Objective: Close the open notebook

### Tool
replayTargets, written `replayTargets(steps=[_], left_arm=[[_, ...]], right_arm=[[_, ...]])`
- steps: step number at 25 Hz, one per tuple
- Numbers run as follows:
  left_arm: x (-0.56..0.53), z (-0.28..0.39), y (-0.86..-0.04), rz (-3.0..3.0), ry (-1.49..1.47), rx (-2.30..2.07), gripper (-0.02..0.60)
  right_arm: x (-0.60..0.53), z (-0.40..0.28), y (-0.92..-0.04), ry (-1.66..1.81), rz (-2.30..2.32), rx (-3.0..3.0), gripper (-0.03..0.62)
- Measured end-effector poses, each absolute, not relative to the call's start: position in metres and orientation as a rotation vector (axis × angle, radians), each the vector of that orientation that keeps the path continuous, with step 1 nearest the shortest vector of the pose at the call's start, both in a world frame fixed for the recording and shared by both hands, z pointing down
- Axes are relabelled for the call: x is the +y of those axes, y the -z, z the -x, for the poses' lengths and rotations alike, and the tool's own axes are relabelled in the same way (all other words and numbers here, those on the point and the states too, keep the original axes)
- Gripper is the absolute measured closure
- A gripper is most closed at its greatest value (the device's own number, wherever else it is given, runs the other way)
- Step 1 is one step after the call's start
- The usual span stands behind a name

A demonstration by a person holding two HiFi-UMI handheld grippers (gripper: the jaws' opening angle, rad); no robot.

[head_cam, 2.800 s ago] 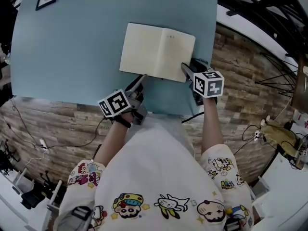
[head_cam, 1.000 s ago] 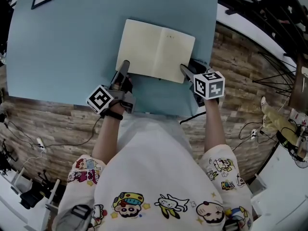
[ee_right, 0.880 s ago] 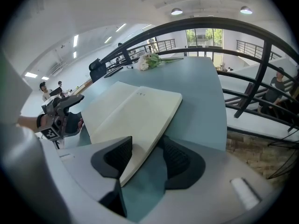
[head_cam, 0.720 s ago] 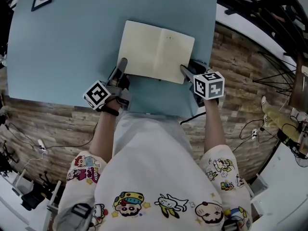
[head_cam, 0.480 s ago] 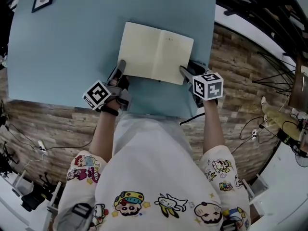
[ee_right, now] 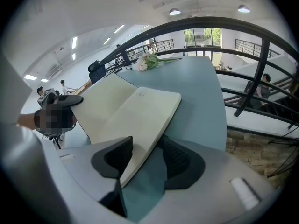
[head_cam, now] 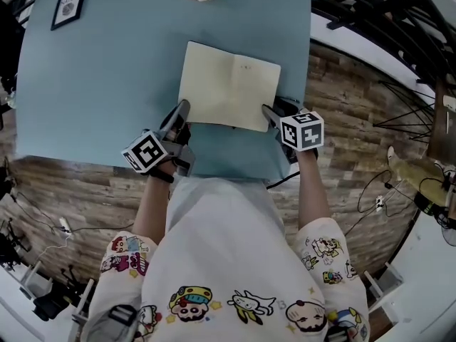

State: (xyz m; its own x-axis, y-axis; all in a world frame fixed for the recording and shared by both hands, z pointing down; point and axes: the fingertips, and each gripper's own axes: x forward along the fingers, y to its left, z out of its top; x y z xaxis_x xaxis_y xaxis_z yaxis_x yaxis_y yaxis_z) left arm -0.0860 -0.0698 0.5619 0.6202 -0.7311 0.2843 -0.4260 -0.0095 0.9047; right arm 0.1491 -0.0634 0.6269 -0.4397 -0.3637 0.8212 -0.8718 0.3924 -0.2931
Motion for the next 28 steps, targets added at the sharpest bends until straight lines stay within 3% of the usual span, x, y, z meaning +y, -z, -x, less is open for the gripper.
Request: replayTargets(steps=[13,28], left_arm=[[-0.063,0.048,-0.522,-1.857,0.155,-0.916,0.538],[-0.052,-0.017,-0.495,-1.987,0.049,-0.805,0.449]], right_arm=[[-0.065,-0.152,-0.626,-0.997,-1.117,-2.054,0.398],[-0.05,-0.193,-0.59,-1.095,-1.403,-2.118,0.416]])
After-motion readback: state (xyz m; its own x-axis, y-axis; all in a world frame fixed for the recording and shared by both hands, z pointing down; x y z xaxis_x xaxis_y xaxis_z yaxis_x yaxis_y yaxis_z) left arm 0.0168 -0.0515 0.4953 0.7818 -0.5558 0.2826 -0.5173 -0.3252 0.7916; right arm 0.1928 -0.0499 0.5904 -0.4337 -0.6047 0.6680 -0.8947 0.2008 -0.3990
